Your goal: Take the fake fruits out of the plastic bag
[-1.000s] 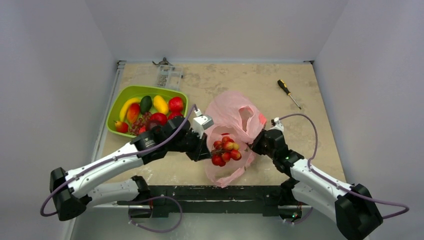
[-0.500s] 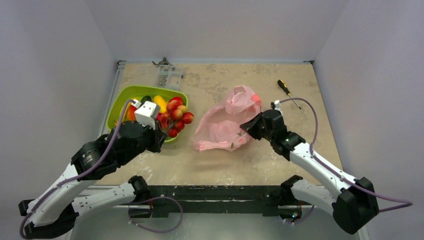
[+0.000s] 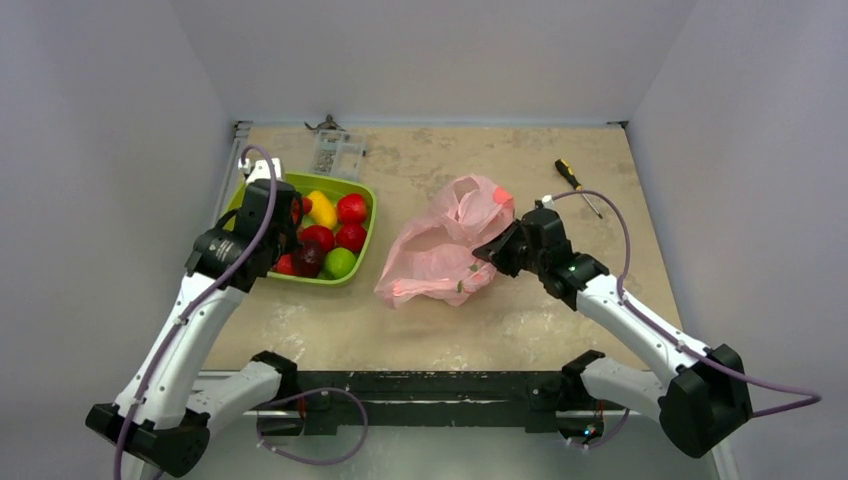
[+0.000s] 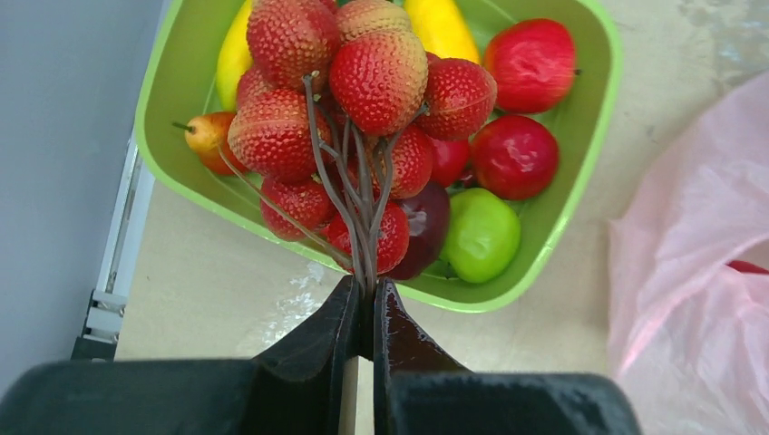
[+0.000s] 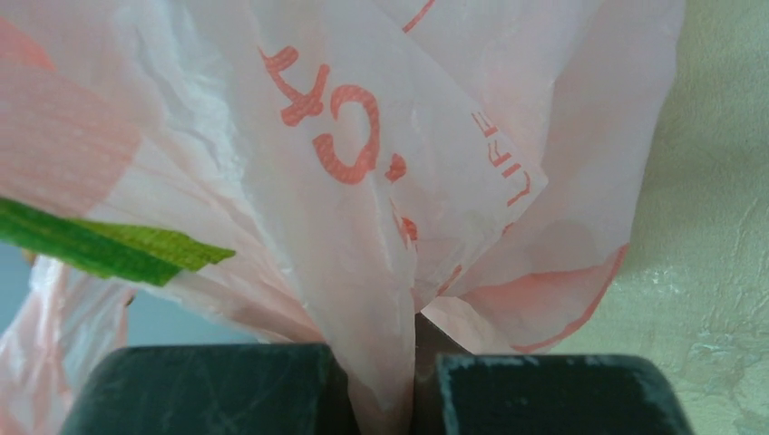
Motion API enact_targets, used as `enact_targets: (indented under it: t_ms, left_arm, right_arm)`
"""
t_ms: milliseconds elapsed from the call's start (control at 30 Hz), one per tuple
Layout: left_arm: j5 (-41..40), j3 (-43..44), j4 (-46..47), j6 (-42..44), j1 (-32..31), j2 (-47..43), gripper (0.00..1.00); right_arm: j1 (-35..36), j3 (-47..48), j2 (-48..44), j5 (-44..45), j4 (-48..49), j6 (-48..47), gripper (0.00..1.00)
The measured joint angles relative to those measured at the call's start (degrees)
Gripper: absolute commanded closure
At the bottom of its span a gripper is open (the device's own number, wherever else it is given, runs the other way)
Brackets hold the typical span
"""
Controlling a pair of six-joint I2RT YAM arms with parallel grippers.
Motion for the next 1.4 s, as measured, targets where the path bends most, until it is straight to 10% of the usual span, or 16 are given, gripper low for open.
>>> enact_targets:
  t_ms: [333,367,467,533,833,1167,1400]
  left_arm:
    - [-1.8,-6.7,5.9,-2.1,4.0,7.1,1.0]
    - [-2.3,-6.7,6.8,-2.1,4.4,7.5,0.92]
    - [-3.3,-6.6,8.4,-2.6,5.8,8.7,0.16]
    - [-3.5,-6.2,8.8,-3.4,7.0,9.9,0.0]
    - [1.0,-4.4,8.1,-4.7,8.3,8.9,0.01]
    - [32.7,-13.2,14.4,-5.1,7.8,-3.2,0.28]
    - [44.0,-30.2,29.7,-10.8,-8.4,-15.1,0.45]
  right_arm:
    - [0.0,0.6,-3.0,0.5,-1.6,-5.1,1.0]
    - [0.0,0.6,-3.2,0.5,-1.6,-5.5,1.0]
    - [0.0,0.5,-3.6,0.5,-1.6,-6.5,1.0]
    - [0.0,0.3,-3.6,0.6,-1.6,-7.5,1.0]
    - [0.0,-1.9,-3.2,-1.3,-1.0,-17.2,1.0]
    - [0.0,-8.9,-3.3,-9.3,7.6,-28.0,1.0]
    - [0.0,-15.3,-0.8,-15.2,17.5,-29.6,0.9]
